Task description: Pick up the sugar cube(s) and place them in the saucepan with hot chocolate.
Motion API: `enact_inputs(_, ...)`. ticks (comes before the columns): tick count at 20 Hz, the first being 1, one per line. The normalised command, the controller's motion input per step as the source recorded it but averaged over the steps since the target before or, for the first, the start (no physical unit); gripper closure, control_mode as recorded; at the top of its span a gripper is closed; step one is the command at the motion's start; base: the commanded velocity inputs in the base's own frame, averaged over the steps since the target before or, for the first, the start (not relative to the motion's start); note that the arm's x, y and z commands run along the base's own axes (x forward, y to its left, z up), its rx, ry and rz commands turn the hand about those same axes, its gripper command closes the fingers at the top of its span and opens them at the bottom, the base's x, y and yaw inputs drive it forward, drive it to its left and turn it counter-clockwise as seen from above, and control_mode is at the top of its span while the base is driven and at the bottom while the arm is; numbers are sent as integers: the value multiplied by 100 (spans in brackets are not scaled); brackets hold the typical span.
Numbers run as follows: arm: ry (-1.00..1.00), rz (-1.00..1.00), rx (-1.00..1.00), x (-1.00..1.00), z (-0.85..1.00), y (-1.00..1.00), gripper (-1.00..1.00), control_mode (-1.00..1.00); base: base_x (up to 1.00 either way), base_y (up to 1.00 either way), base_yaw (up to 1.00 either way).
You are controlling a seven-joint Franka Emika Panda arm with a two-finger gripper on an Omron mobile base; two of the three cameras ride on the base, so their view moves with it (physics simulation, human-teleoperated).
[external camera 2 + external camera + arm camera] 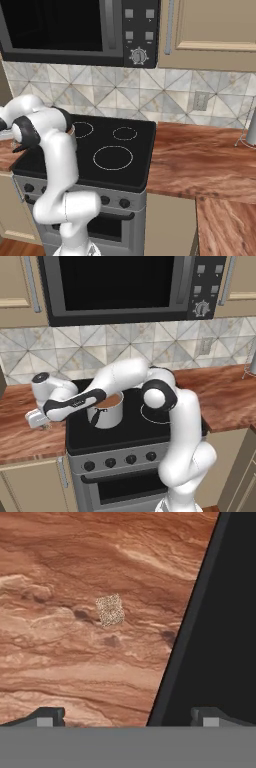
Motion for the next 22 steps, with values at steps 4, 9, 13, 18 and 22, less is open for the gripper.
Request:
enact_inputs(4, 0, 0, 0, 23, -31, 0, -100, -100, 0, 0, 0)
enact_inputs(9, 0, 0, -1, 20, -32, 0, -100, -100, 0, 0, 0)
enact_inputs(13, 0, 0, 0, 18, -25, 5, -100, -100, 0, 0, 0)
enact_inputs(18, 0, 0, 0, 21, -17, 12, -100, -100, 0, 0, 0)
enact_inputs(22, 0, 0, 0, 24, -13, 19, -100, -100, 0, 0, 0)
